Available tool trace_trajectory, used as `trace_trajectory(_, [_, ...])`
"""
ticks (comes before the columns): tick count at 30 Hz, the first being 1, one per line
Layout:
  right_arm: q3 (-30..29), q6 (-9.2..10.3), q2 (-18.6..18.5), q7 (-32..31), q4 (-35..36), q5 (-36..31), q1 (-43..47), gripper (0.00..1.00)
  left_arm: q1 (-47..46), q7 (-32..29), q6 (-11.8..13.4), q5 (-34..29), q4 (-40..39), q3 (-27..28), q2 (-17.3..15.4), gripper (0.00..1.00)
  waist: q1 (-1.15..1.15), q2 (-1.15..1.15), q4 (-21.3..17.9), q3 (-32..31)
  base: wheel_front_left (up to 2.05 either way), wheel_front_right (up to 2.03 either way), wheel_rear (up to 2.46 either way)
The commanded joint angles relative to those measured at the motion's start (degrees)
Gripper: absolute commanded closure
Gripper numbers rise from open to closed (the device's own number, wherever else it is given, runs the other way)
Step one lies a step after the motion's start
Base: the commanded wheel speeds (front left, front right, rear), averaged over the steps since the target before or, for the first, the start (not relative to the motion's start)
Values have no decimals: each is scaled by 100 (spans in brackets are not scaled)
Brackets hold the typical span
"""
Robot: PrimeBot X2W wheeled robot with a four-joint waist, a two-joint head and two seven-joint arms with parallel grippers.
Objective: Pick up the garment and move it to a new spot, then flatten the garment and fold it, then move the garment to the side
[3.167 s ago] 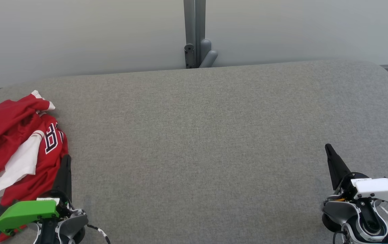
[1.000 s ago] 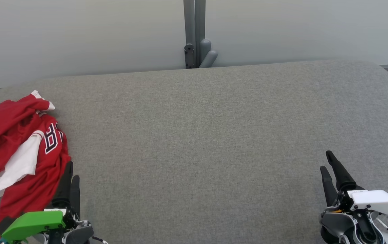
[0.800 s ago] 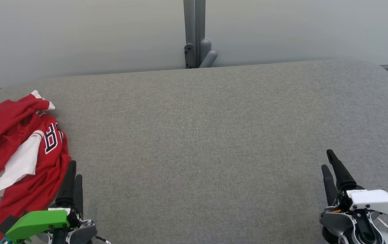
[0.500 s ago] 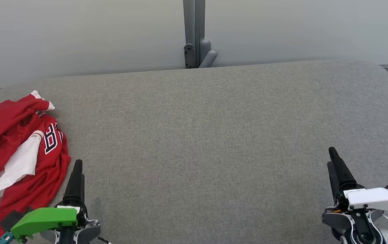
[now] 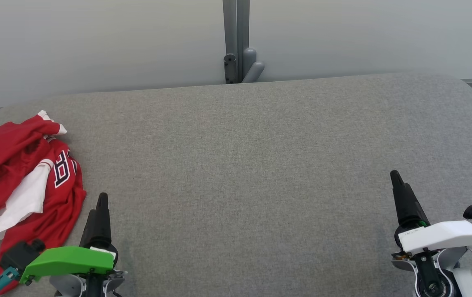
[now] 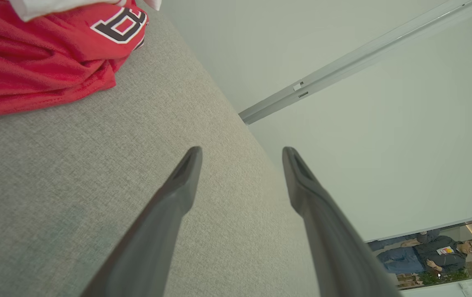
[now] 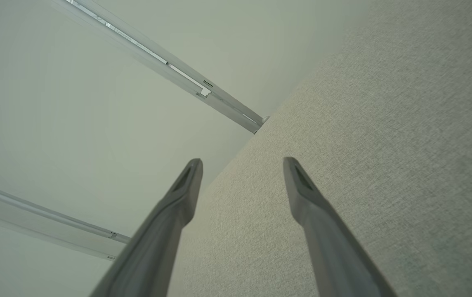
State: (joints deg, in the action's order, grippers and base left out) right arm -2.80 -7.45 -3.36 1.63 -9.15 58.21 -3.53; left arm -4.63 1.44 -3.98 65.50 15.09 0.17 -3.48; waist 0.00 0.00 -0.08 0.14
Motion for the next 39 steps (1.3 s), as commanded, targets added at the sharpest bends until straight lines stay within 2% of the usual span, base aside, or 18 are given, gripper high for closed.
trace_trajectory(1, [51, -3, -83, 83, 129, -377, 11, 0, -86, 78, 49, -392, -71, -26, -94, 0, 0, 0, 2, -3, 0, 0, 0])
trace_trajectory(12, [240, -3, -174, 301, 133, -1572, 69, 0, -33, 299, 209, -1732, 89, -155, -208, 0, 0, 0, 0, -4, 0, 0, 0])
trace_trajectory(39, [239, -4, -188, 734, 82, -3458, 258, 0, 138, 740, 443, -3738, -62, -337, -379, 0, 0, 0, 17, -4, 0, 0, 0])
